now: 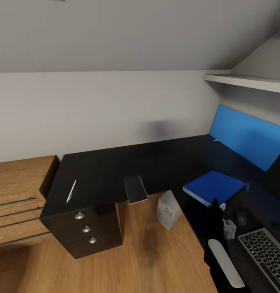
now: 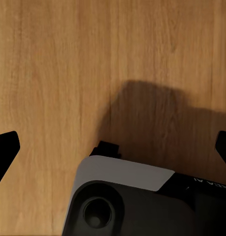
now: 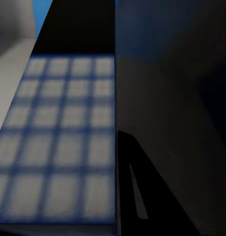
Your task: In the bedroom, organize the workspace by keeping the computer under the desk, ensuring the monitor is on the desk, placing the keyboard on the desk next to the monitor, placing the mouse on the desk next to the keyboard, moving the folder from the swivel chair onto the desk next to the mouse, stacking the notebook on top of the folder with the pen on top of the notebook, and positioning the swivel chair next to the desk.
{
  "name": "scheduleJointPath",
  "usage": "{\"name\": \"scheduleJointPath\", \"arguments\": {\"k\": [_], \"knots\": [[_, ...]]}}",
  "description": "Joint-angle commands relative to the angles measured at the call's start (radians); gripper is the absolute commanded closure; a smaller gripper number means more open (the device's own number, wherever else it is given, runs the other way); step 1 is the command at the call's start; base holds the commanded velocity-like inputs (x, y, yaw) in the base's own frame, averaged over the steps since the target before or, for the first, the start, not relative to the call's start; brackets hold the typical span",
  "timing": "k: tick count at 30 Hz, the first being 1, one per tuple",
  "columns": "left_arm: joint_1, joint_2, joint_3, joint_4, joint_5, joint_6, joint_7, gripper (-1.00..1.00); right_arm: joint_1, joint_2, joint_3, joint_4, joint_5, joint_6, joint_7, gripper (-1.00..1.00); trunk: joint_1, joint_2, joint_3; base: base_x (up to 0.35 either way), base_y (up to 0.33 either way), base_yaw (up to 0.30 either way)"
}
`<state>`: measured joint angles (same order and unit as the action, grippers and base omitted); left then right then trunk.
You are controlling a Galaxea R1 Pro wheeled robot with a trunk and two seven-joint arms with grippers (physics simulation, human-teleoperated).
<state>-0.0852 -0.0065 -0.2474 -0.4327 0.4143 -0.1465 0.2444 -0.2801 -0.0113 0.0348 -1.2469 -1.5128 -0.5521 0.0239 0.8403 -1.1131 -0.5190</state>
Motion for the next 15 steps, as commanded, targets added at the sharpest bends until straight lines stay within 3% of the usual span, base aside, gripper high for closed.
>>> {"name": "scheduleJointPath", "arguments": {"k": [1,6,15], "knots": [[-0.001,0.001,-0.009,0.000,0.009,-0.005,0.007,-1.00,-0.001,-0.001,0.007,0.000,-0.013,-0.005,0.032,1.00,0.000,0.000,-0.001,0.274,0.000,-0.012],[-0.001,0.001,-0.009,0.000,0.009,-0.004,0.007,-1.00,-0.001,-0.001,0.011,0.000,-0.016,-0.003,0.087,1.00,0.000,0.000,-0.001,0.210,0.000,-0.005],[-0.001,0.002,-0.009,0.000,0.009,-0.004,0.007,-1.00,-0.001,-0.003,0.006,0.024,-0.023,0.000,0.089,1.00,0.000,0.000,-0.001,0.021,0.000,0.000]]}}
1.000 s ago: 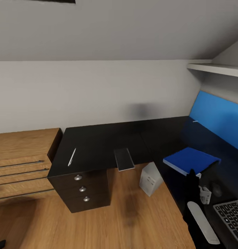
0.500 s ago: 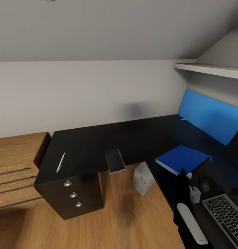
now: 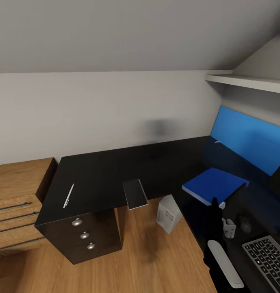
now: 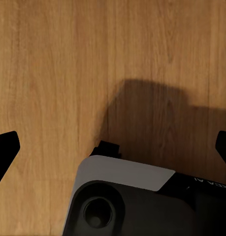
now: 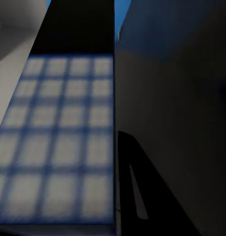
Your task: In the bedroom, organize the workspace by keeping the computer under the desk, ensuring the monitor is on the desk, placing the keyboard on the desk next to the monitor, placing the mouse on the desk next to the keyboard, moving the folder from the swivel chair onto the desk next to the mouse, stacking the notebook on top of the folder with the pen on top of the notebook, and positioning the swivel chair next to the desk.
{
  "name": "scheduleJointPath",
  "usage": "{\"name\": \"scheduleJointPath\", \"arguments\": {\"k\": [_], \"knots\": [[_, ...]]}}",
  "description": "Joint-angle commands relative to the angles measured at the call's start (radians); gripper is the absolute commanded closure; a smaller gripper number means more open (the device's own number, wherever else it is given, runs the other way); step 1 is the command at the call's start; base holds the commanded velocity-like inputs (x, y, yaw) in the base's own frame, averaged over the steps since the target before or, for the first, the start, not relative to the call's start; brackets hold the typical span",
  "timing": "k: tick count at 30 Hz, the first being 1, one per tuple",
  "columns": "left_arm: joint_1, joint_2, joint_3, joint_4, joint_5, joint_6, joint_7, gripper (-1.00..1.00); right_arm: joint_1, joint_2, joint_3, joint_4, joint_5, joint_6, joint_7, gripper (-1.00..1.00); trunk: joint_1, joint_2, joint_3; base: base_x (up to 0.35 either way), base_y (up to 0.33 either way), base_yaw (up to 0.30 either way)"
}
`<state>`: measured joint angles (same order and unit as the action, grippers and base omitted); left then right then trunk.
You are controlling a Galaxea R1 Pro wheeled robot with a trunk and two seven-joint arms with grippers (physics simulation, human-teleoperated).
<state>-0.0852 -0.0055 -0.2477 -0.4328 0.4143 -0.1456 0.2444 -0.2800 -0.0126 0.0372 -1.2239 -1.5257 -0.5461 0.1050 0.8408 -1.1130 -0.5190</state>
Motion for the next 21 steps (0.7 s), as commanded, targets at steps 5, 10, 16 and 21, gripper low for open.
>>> {"name": "scheduleJointPath", "arguments": {"k": [5,10,16,21], "knots": [[-0.001,0.001,-0.009,0.000,0.009,-0.005,0.007,-1.00,-0.001,0.002,0.005,0.004,-0.011,-0.008,0.009,1.00,0.000,-0.001,-0.001,0.000,0.000,0.000],[-0.001,0.001,-0.009,0.000,0.010,-0.005,0.007,-1.00,-0.001,0.001,0.002,0.006,-0.041,-0.008,0.003,1.00,0.000,-0.001,-0.001,0.000,0.000,0.000],[0.000,0.000,-0.009,0.000,0.010,-0.005,0.007,-1.00,-0.001,-0.005,-0.008,0.008,-0.143,-0.008,-0.069,1.00,0.000,-0.001,-0.001,0.000,0.000,0.000],[-0.001,-0.001,-0.009,0.000,0.009,-0.005,0.007,-1.00,-0.001,-0.005,-0.011,0.007,-0.156,-0.008,-0.089,1.00,0.000,-0.001,-0.001,0.000,0.000,0.000]]}}
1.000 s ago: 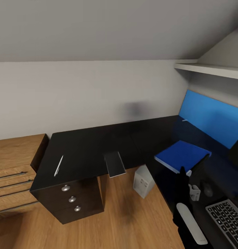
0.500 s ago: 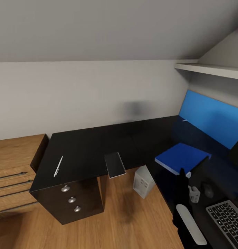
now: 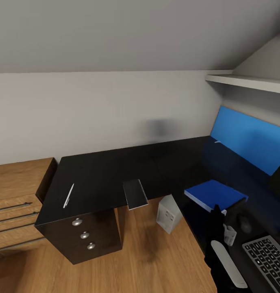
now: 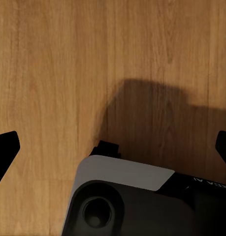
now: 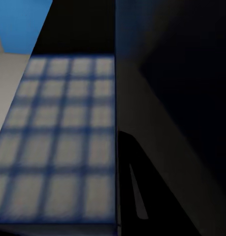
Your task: In the bedroom, organize the workspace by keeping the computer under the desk, ensuring the monitor is on the desk, placing the keyboard on the desk next to the monitor, placing the mouse on the desk next to the keyboard, moving the folder from the swivel chair onto the desk next to the mouse, stacking the notebook on top of the folder with the pen on top of the notebook, and positioning the swivel chair next to the desk.
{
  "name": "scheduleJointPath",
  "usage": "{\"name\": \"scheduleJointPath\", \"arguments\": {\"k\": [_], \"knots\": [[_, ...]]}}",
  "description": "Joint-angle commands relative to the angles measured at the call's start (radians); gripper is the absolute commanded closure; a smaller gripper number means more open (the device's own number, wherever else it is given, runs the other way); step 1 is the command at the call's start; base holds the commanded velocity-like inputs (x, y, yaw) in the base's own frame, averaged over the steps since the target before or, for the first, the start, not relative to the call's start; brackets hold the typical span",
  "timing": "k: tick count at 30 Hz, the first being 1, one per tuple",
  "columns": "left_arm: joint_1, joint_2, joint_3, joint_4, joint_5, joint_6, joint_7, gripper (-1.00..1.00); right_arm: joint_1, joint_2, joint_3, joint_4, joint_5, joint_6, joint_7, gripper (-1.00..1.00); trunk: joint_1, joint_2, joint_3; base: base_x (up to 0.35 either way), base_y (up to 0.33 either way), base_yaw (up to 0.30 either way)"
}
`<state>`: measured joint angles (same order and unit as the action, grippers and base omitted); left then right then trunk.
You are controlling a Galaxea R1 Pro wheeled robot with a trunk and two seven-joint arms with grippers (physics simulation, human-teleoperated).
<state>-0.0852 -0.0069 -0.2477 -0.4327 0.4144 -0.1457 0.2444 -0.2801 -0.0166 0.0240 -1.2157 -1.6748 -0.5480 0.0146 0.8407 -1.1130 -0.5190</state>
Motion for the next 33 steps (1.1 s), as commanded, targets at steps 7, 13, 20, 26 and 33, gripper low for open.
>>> {"name": "scheduleJointPath", "arguments": {"k": [7,13,20,26,33], "knots": [[-0.001,0.001,-0.008,0.000,0.009,-0.006,0.007,-1.00,-0.001,-0.002,0.001,-0.001,-0.009,-0.006,-0.025,1.00,0.000,-0.001,-0.001,0.155,0.000,0.000],[-0.001,0.001,-0.008,0.000,0.008,-0.007,0.007,-1.00,-0.006,-0.004,-0.016,0.050,-0.007,-0.006,-0.031,1.00,0.000,-0.001,-0.001,0.076,0.000,0.000],[-0.001,0.001,-0.007,0.000,0.010,-0.052,0.006,-1.00,-0.007,-0.005,-0.019,0.058,-0.004,-0.008,-0.032,1.00,0.000,-0.001,-0.001,0.166,0.000,0.000],[-0.001,0.001,-0.007,0.000,0.010,-0.056,0.004,-1.00,-0.007,-0.005,-0.019,0.059,-0.003,-0.007,-0.035,1.00,0.000,-0.001,-0.001,0.012,0.000,0.000],[-0.001,0.001,-0.007,0.000,0.010,-0.057,0.005,-1.00,-0.007,-0.005,-0.019,0.059,-0.005,-0.012,-0.091,-1.00,0.000,-0.001,-0.001,0.000,0.000,0.000]]}}
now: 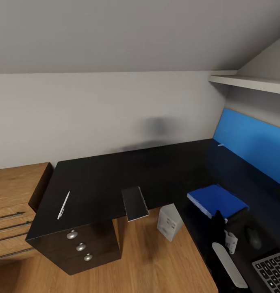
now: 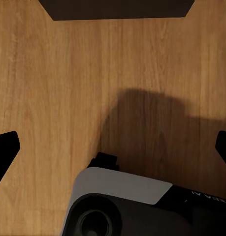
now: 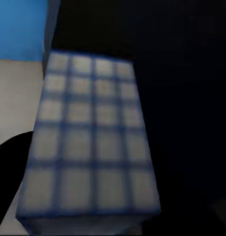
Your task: In the bedroom, organize the workspace by keeping the computer under the desk, ensuring the monitor is on the desk, placing the keyboard on the desk next to the monitor, placing the mouse on the desk next to the keyboard, moving the folder from the swivel chair onto the desk next to the mouse, stacking the notebook on top of the folder with the pen on top of the notebook, and positioning the swivel chair next to the desk.
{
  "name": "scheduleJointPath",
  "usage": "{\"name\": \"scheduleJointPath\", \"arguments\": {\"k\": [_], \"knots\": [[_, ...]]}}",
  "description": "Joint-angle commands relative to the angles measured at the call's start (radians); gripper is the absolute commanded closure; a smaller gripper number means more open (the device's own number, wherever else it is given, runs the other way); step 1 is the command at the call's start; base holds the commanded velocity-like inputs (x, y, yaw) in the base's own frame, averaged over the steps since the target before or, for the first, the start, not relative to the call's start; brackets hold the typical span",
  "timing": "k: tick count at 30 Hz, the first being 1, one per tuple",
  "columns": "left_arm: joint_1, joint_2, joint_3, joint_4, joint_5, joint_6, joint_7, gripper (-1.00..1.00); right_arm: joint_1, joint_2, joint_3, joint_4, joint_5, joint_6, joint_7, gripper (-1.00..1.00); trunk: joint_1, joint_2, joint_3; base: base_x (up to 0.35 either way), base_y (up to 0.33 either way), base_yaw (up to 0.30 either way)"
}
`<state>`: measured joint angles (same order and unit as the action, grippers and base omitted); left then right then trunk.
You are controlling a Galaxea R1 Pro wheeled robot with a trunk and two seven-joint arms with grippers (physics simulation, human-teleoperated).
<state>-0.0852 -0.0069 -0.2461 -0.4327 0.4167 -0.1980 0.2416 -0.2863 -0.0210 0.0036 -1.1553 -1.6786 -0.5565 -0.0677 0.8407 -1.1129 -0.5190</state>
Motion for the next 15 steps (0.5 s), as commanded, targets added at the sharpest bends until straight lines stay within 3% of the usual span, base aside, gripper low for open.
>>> {"name": "scheduleJointPath", "arguments": {"k": [1,15], "knots": [[-0.001,0.001,-0.009,0.000,0.008,-0.005,0.007,-1.00,-0.001,0.000,0.000,-0.001,-0.001,-0.003,-0.011,-1.00,0.000,-0.001,-0.001,0.000,0.000,0.000],[-0.001,0.001,-0.009,0.000,0.008,-0.006,0.007,-1.00,-0.001,-0.005,-0.011,-0.003,-0.001,-0.003,-0.012,-1.00,0.000,-0.001,-0.001,-0.015,0.000,0.000]]}}
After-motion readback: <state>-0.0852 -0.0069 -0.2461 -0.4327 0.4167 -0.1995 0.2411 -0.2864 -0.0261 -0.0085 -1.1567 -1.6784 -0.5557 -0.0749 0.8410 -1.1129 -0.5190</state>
